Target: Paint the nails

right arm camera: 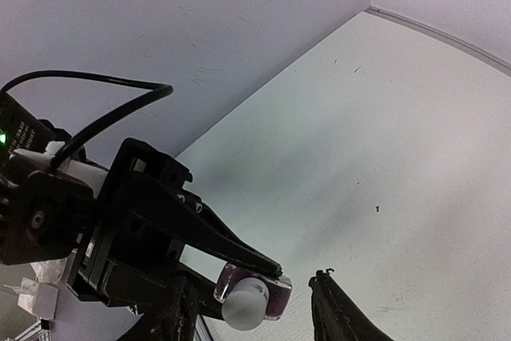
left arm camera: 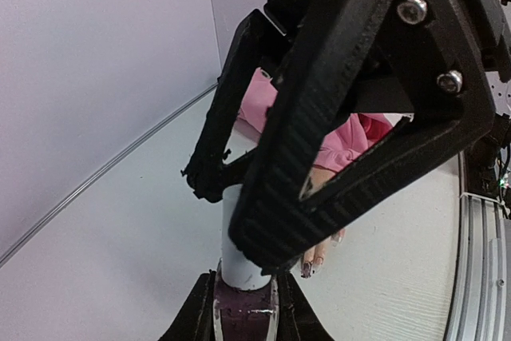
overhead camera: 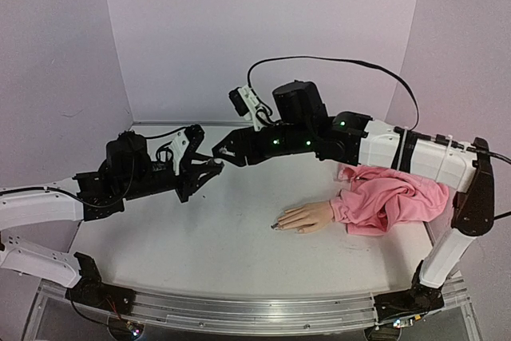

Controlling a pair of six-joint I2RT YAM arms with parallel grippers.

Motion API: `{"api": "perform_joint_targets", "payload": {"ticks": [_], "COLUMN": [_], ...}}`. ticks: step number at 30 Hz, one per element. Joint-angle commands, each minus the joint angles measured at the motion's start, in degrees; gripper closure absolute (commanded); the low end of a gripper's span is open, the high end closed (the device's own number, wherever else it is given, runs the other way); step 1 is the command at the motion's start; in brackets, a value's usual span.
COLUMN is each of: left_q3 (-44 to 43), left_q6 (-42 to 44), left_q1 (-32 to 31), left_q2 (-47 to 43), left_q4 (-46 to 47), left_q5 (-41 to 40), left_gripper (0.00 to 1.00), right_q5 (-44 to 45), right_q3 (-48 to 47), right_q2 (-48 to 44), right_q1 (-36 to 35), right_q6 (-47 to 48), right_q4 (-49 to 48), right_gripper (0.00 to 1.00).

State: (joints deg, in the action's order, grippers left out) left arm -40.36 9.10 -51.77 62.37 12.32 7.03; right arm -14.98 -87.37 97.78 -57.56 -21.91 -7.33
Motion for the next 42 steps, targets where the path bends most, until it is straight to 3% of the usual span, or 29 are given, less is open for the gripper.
{"api": "perform_joint_targets", "payload": {"ticks": [1,6,8,10,11,12,17,19,21,29,42], "left_q3": [-0.2,-0.2,-0.2,-0.4,-0.5,-0.6,-0.1,0.4,1.0,3.2,3.9], "left_q6": [1.2,1.2,1.0,-0.1,-0.8,-1.6,-4.8,-6.0,-7.2,-9.4,-12.6], "left_q1": [-0.2,-0.2,-0.2,-0.2,-0.2,-0.2,-0.2,-0.2,-0.2,-0.1,-0.1], "left_q2": [-1.0,-0.9,-0.9,-0.8,-0.7,-0.7,-1.0,-1.8,-3.0,-8.8,-10.9], "left_q4": [1.8,1.7,1.7,1.6,1.5,1.4,0.3,0.1,-0.1,-0.6,-2.0], "left_q5": [1.6,1.7,1.4,-0.3,-1.5,-2.9,-6.2,-8.4,-10.7,-16.6,-17.2], "left_gripper": [1.00,1.00,1.00,1.00,1.00,0.93,0.25,0.10,0.03,0.01,0.01], "right_q5": [-2.8,-4.8,-5.8,-5.6,-5.2,-4.1,10.9,17.2,21.6,31.6,32.0], "right_q3": [-3.5,-4.4,-4.9,-5.1,-4.9,-4.7,-1.4,0.4,1.9,4.3,5.2], "right_q2": [1.0,2.5,2.9,3.1,3.0,2.8,0.8,0.8,1.8,12.9,22.7], "right_q1": [-0.2,-0.2,-0.2,-0.2,-0.2,-0.2,0.7,2.4,4.5,10.4,14.5], "right_q6": [-0.5,-0.6,-0.4,-0.4,-0.3,-0.2,1.0,1.4,1.9,4.9,3.4], "right_q4": [-1.4,-1.4,-1.4,-1.4,-1.5,-1.5,-1.8,-2.1,-2.5,-9.1,-13.3], "right_gripper": [0.51,0.63,0.78,1.00,1.00,1.00,1.00,1.00,1.00,1.00,0.99]}}
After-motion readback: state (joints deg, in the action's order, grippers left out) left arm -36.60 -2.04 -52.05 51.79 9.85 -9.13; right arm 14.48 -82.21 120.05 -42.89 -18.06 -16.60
